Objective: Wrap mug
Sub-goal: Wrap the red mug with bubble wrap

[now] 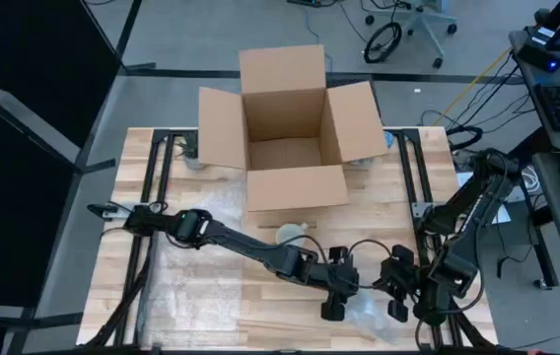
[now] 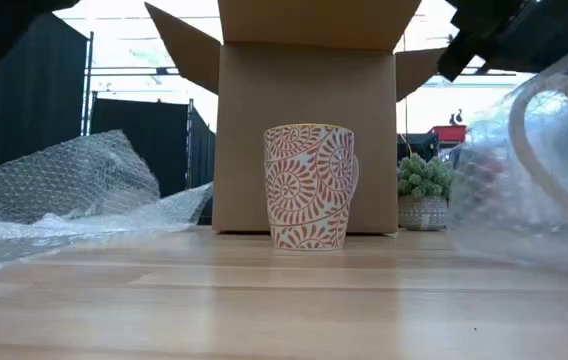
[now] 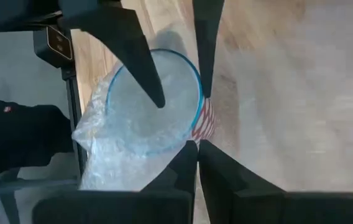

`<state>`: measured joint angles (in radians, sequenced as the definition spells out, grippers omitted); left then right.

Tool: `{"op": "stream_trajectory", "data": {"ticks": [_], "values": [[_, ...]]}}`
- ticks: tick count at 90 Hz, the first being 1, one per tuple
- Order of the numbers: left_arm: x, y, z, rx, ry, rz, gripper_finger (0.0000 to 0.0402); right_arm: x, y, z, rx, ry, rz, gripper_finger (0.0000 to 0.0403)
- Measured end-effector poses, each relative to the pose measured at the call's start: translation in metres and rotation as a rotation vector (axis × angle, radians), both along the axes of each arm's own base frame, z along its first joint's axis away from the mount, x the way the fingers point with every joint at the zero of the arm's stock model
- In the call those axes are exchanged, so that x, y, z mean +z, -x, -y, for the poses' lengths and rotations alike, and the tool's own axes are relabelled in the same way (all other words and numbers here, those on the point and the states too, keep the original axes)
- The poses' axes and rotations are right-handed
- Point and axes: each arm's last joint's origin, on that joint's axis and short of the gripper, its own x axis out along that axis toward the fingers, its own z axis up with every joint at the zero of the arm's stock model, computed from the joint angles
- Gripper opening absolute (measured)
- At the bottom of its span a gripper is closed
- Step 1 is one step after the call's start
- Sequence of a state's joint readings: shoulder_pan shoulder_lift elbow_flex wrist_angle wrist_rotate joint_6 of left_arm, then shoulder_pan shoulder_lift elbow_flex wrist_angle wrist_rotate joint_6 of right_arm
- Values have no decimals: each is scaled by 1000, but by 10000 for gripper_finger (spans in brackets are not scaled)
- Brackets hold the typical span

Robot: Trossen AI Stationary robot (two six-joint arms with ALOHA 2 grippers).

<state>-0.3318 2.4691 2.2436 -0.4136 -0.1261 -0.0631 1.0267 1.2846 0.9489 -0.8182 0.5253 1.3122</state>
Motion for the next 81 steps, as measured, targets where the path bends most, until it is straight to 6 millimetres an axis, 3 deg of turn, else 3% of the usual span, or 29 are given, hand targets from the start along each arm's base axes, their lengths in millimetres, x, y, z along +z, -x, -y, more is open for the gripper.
{"op": "stream_trajectory", "data": {"ticks": [21,30,38,57,81], "values": [[0,-1,-2,-8,10,-3,145,10,0,17,-45,48,-42,104],[0,-1,-1,-10,11,-2,145,24,-2,30,-126,63,-70,151],[0,-1,-2,-10,11,-2,145,23,-7,41,-208,76,-125,181],[-2,0,-2,-11,4,-22,145,-25,-10,72,-505,-5,-391,213],[-2,1,-1,-15,4,-25,145,-85,-3,98,-730,-78,-468,207]]}}
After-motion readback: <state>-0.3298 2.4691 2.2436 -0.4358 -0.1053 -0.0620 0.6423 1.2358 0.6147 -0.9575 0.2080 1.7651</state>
